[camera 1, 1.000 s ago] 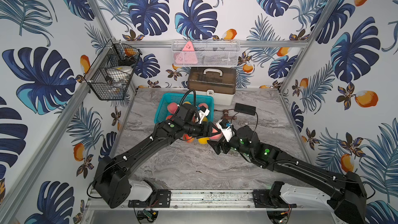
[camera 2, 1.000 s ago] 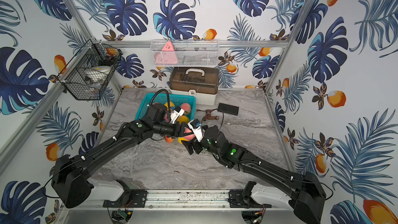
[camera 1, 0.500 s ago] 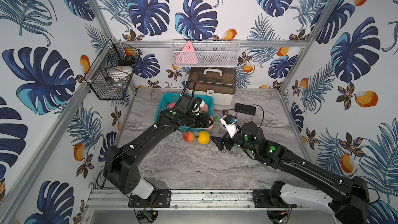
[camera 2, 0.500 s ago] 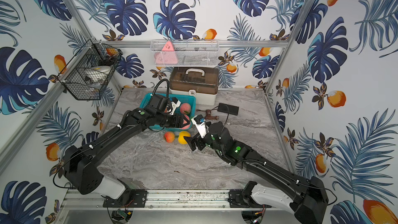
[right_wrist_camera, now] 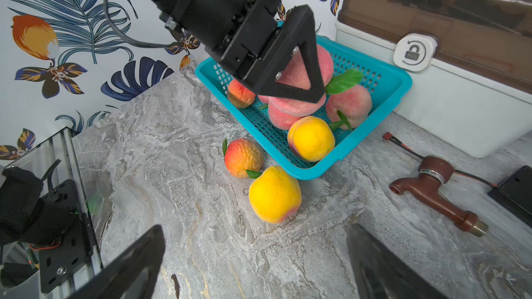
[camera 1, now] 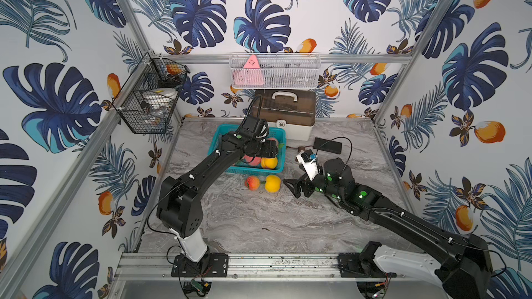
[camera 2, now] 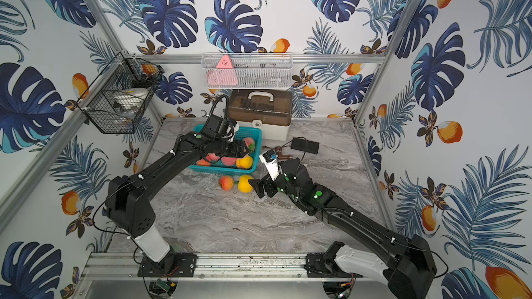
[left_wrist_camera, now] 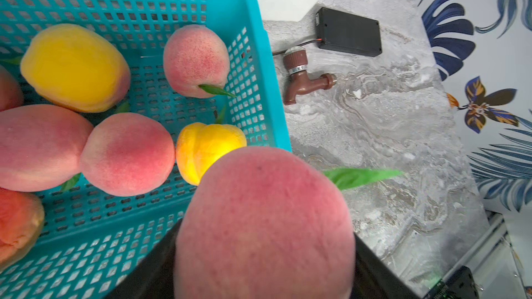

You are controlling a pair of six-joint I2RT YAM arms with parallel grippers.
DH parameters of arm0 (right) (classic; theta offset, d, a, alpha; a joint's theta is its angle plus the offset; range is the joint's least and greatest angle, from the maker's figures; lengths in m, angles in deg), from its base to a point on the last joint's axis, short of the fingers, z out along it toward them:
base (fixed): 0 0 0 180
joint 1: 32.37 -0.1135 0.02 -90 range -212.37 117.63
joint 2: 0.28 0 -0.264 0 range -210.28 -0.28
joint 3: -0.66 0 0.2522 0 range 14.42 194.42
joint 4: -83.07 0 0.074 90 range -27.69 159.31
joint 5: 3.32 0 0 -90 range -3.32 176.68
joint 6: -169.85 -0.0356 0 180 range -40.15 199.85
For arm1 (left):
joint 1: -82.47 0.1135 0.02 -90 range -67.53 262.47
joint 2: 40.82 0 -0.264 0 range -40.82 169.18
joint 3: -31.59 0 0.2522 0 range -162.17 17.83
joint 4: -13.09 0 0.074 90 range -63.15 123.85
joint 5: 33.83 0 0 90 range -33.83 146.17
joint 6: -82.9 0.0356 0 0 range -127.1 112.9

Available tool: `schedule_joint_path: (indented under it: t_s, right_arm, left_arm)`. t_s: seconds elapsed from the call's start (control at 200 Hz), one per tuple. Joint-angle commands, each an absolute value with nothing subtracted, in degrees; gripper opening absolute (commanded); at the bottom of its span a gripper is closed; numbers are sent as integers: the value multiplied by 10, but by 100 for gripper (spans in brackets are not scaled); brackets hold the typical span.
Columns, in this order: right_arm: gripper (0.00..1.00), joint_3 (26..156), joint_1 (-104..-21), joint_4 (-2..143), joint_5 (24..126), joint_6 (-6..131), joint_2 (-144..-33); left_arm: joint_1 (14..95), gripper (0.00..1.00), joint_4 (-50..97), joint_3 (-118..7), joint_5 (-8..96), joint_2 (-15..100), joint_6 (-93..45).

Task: Put the peaches into the basket
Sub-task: Place the peach in the basket.

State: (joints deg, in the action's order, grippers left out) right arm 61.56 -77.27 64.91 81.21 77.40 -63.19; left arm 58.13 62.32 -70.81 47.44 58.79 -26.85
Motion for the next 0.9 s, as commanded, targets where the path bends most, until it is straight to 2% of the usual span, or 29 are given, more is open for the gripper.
schedule_joint_path:
  t_s: [0.0,0.47,0.891]
  right_arm:
    - [100,618,-770,668,792,759,-643]
    - [100,642,-736,656,791,714,-708]
    - [100,639,-721,651,775,719,-699]
  left_arm:
    - [587,62,601,-718,529,603,-253]
    - [605,62,536,-746,607,670,-237]
    - [605,62,543,-796,658,729,-210]
